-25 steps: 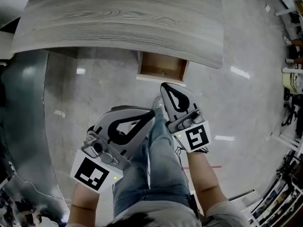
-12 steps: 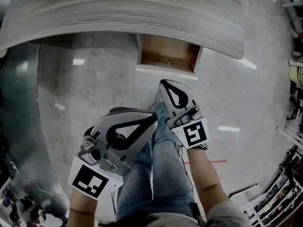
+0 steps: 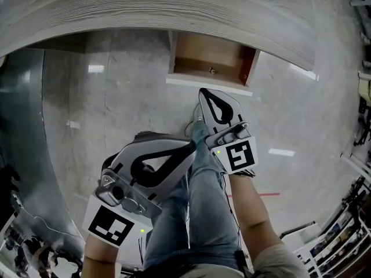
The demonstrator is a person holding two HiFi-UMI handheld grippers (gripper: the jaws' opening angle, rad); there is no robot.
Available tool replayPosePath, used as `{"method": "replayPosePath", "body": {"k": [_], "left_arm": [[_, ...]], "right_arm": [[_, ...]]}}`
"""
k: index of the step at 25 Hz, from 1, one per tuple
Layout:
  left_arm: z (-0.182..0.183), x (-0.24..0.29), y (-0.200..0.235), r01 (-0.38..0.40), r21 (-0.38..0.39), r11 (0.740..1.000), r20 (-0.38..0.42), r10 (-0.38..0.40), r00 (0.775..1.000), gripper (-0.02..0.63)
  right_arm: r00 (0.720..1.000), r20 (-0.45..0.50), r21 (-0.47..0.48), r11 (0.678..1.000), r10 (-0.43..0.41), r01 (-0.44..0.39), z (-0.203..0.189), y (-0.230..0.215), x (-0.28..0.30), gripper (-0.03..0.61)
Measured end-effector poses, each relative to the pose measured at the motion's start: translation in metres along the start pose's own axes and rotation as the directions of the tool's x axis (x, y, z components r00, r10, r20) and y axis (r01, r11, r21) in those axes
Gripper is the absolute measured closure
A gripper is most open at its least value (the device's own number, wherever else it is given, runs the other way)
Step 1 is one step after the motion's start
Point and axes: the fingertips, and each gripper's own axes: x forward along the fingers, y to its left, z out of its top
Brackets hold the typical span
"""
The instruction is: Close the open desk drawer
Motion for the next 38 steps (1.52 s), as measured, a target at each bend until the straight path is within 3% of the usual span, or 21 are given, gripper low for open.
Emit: {"method": "replayPosePath", "body": {"k": [10, 15, 38], "left_arm": [[0.001, 0.000, 0.014, -0.004, 0.001, 1.000, 0.009, 0.004, 1.000, 0.603], [0.004, 0.003, 0.019, 0.004, 0.002, 1.000, 0.010, -0.004, 1.000, 0.603], [0.014, 0.013, 0.048, -0.028, -0.009, 1.000, 0.025, 0.028, 0.999, 0.603]], "right_arm": [[0.998, 0.044, -0.019, 0.998, -0.053, 0.054, 0.017, -0.015, 0.010, 0.571], [0.997, 0.066, -0.024, 0.999, -0.036, 0.037, 0.034, -0.014, 0.019, 0.571], [0.996, 0.059, 0.019, 0.997, -0.070, 0.069, 0.050, -0.049, 0.051, 0.572]]}}
